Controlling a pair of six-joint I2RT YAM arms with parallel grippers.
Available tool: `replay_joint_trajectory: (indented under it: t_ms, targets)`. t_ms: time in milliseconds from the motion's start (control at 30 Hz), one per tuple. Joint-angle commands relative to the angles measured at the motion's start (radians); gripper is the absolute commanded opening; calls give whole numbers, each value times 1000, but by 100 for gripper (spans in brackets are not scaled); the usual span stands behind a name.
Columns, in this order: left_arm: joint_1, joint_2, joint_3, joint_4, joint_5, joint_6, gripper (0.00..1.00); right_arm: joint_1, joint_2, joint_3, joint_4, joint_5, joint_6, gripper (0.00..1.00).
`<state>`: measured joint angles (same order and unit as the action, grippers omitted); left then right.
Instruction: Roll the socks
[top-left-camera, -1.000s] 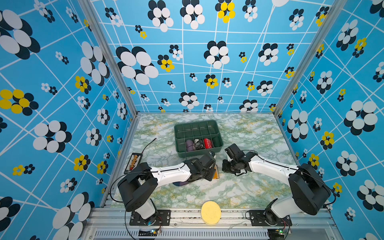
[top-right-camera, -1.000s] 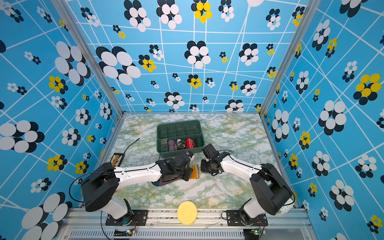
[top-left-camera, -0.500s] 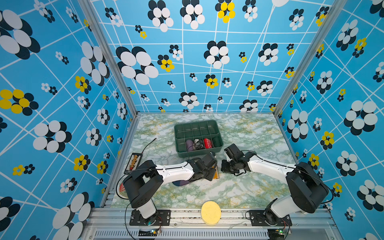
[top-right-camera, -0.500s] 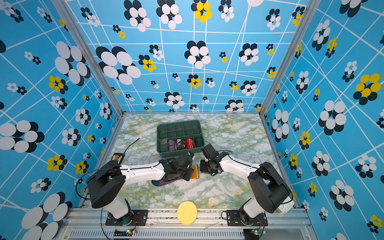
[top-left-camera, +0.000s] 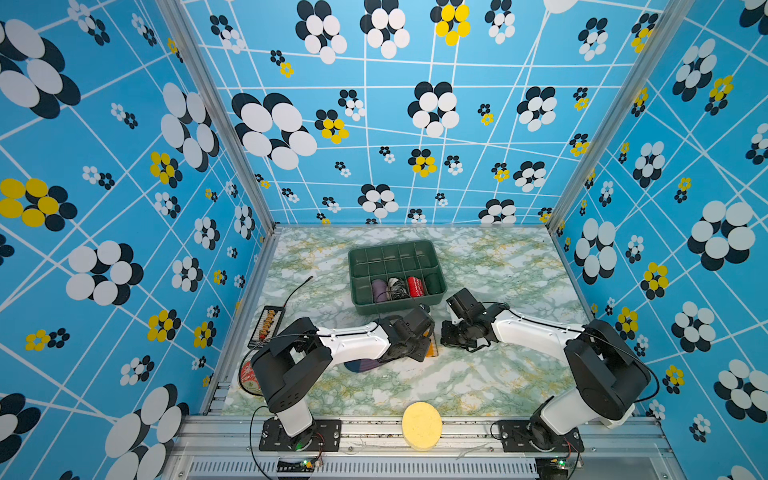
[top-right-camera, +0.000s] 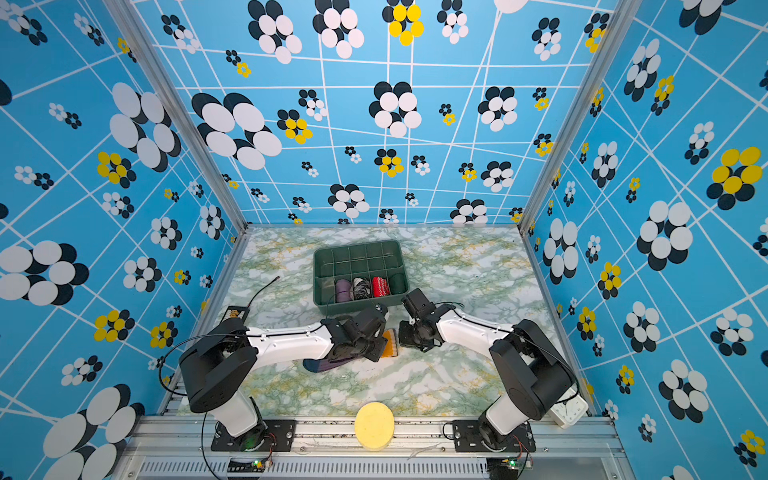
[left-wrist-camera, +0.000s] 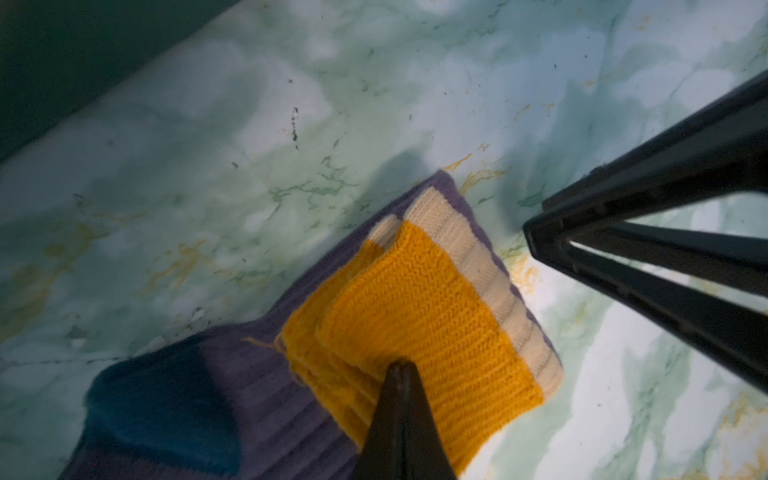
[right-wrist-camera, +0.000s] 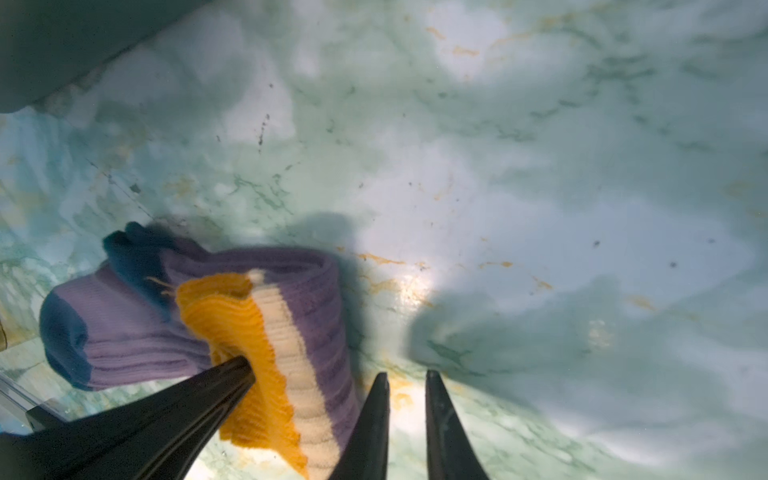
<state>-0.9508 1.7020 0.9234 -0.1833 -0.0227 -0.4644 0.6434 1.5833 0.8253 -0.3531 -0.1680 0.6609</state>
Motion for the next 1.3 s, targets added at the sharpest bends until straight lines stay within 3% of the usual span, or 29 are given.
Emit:
replay_joint_trajectory:
  t_ms: [0,567,1267]
  targets:
    - [13,19,8,-18,-12,-16,1,13,19,0,11,-13,-18,18]
    - [44,13,-62,50,34,-25,0,32,69,18,68,-3,-16,18]
    - [86,-60,-113,59,32,0,1,33,48,-28,224,-110,-15,16]
